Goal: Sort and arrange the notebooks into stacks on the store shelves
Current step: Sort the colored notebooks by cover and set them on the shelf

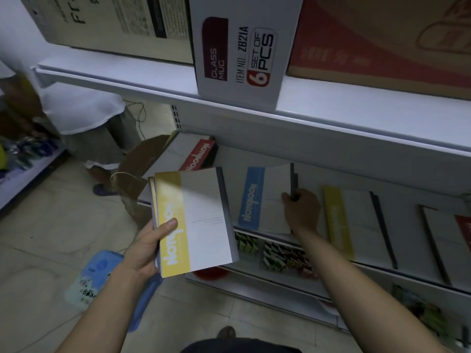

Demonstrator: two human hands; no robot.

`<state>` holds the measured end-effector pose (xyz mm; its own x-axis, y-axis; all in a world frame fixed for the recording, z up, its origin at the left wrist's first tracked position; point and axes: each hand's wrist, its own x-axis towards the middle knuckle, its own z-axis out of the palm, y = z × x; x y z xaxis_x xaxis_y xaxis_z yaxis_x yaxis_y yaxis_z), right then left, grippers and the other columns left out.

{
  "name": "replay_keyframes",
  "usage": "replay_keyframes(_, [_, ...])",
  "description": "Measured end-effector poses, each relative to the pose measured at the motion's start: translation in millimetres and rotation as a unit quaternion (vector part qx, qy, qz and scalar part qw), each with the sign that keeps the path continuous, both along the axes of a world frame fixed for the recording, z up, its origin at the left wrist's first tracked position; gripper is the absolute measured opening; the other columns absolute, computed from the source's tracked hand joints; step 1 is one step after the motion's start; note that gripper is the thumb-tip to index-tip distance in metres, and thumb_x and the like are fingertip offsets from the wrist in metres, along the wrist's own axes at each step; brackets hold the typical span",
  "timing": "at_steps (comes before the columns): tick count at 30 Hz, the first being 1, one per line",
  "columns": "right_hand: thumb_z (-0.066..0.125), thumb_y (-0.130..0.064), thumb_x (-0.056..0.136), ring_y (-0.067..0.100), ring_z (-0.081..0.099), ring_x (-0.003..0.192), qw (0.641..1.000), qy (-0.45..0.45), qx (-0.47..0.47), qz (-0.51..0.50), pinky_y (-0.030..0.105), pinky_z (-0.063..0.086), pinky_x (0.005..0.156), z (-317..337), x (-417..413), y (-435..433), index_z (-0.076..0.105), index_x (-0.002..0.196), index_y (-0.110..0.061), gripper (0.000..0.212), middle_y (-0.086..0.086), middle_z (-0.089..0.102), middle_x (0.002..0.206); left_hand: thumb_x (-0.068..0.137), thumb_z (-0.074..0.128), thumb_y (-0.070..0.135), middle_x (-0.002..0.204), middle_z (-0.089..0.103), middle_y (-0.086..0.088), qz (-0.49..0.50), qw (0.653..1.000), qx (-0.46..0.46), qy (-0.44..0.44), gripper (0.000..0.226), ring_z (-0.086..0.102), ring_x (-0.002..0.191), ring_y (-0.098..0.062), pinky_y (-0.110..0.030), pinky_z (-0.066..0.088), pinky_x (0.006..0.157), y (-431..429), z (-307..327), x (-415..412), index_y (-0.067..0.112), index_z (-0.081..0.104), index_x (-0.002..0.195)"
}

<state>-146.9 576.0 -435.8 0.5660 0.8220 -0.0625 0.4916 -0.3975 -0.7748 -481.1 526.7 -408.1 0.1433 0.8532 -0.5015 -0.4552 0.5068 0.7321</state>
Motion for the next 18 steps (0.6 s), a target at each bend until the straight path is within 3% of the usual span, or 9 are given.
replay_keyframes(3, [0.066,-0.033,0.094,0.02,0.063,0.082,0.999,-0.047,-0.023,-0.009,0.024,0.044,0.063,-0.6,-3.0,-0.3,0.069,0.106,-0.009,0.026,0.008,0.068,0.101,0.086,0.058,0.011,0.121,0.072,-0.023,-0.013,1.0,0.016,-0.008,0.045,0.076,0.095,-0.035,-0.049,0.064,0.076,5.5,-0.1,7.7,0.009,0.062,0.13])
replay_keyframes(6, [0.068,-0.037,0.092,0.026,0.062,0.091,0.998,-0.04,-0.02,-0.033,0.032,0.051,0.075,1.8,-5.6,-6.8,0.062,0.122,-0.015,0.038,0.008,0.057,0.119,0.086,0.056,0.01,0.107,0.077,-0.02,-0.043,0.999,0.023,-0.024,0.037,0.077,0.087,-0.032,-0.045,0.065,0.07,10.5,4.0,23.7,0.005,0.063,0.123])
replay_keyframes(8, [0.066,-0.036,0.094,0.022,0.06,0.09,0.999,-0.017,0.029,-0.026,0.028,0.046,0.075,13.8,-10.2,-17.8,0.061,0.118,-0.017,0.031,0.004,0.057,0.113,0.086,0.056,0.009,0.105,0.077,-0.02,-0.062,0.997,0.024,-0.033,0.038,0.078,0.087,-0.032,-0.043,0.064,0.069,13.8,6.0,36.8,0.003,0.063,0.123])
replay_keyframes(10, [0.063,-0.037,0.096,0.012,0.062,0.084,0.995,0.064,0.075,0.009,0.022,0.043,0.068,34.3,-18.9,-37.1,0.063,0.104,-0.022,0.017,-0.005,0.063,0.096,0.085,0.057,0.01,0.107,0.076,-0.021,-0.077,0.996,0.024,-0.038,0.038,0.078,0.086,-0.032,-0.043,0.064,0.069,16.9,6.5,52.3,0.003,0.064,0.122])
replay_keyframes(13, [0.07,-0.041,0.09,0.004,0.062,0.071,0.98,0.162,0.092,0.074,0.021,0.046,0.06,52.6,-30.3,-68.3,0.063,0.094,-0.026,0.017,-0.007,0.066,0.082,0.083,0.061,0.009,0.102,0.077,-0.021,-0.104,0.994,0.011,-0.043,0.035,0.078,0.083,-0.03,-0.041,0.064,0.066,17.4,5.7,78.9,0.002,0.065,0.117])
replay_keyframes(16, [0.083,-0.041,0.076,0.006,0.065,0.077,0.984,0.148,0.091,0.039,0.022,0.053,0.062,56.8,-24.4,-90.5,0.063,0.094,-0.026,0.031,-0.006,0.069,0.086,0.083,0.075,0.003,0.106,0.077,-0.021,-0.151,0.988,0.012,-0.033,0.042,0.078,0.087,-0.032,-0.043,0.064,0.069,16.1,2.6,106.7,0.001,0.063,0.124])
replay_keyframes(18, [0.083,-0.039,0.078,0.001,0.064,0.077,0.987,0.133,0.086,0.008,0.014,0.048,0.061,57.7,-8.4,-100.1,0.065,0.097,-0.023,0.03,-0.008,0.069,0.085,0.075,0.084,0.008,0.105,0.077,-0.02,-0.164,0.986,0.016,-0.02,0.057,0.078,0.086,-0.032,-0.044,0.064,0.069,14.9,0.3,123.7,0.002,0.063,0.127])
